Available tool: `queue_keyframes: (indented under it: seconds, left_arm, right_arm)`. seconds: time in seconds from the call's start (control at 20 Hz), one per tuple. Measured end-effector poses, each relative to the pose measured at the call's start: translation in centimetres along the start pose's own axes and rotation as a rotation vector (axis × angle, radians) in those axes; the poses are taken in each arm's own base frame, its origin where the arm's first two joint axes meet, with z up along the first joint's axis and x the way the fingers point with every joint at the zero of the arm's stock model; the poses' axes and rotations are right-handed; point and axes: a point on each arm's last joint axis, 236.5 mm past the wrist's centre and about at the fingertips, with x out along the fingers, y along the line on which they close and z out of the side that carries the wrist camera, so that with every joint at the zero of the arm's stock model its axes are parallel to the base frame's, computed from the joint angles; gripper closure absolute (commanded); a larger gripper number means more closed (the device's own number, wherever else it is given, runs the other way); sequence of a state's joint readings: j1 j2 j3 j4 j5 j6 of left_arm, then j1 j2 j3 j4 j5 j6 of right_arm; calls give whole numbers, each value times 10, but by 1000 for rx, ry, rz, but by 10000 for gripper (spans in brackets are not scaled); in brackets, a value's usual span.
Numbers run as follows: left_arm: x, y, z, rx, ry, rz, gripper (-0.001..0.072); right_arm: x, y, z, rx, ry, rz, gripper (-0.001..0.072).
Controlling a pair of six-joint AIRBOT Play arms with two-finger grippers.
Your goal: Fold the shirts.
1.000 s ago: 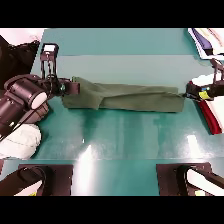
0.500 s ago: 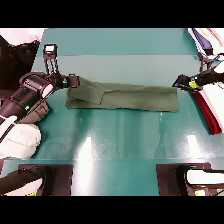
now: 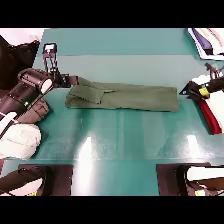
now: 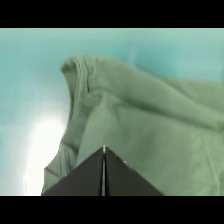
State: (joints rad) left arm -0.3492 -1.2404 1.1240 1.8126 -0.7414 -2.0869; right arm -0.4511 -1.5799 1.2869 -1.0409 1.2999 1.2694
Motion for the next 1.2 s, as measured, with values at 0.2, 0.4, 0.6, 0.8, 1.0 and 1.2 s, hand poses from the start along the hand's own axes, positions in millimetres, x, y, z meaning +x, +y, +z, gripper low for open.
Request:
queue_keyframes:
  seconds: [0.2, 0.4, 0.6, 0.8, 1.0, 1.2]
  left_arm:
    - [-1, -11, -12, -14, 55, -45, 682]
    - [-3, -29, -27, -20, 119, -121, 683]
    - [-1, -59, -41, -43, 186, -234, 683]
    - [11, -109, -49, -2, 234, -328, 684]
    - [40, -177, -55, 84, 272, -405, 684]
    - [69, -232, -69, 141, 316, -466, 684]
  right_arm:
    - [24, -3, -14, 71, 67, 143, 114]
    - [48, 10, -22, 76, 124, 211, 288]
    - [72, 34, -22, 37, 141, 280, 692]
    - [62, 62, -6, -28, 57, 347, 694]
    - [11, 114, 9, -122, -72, 432, 695]
    - [-48, 187, 15, -292, -178, 491, 695]
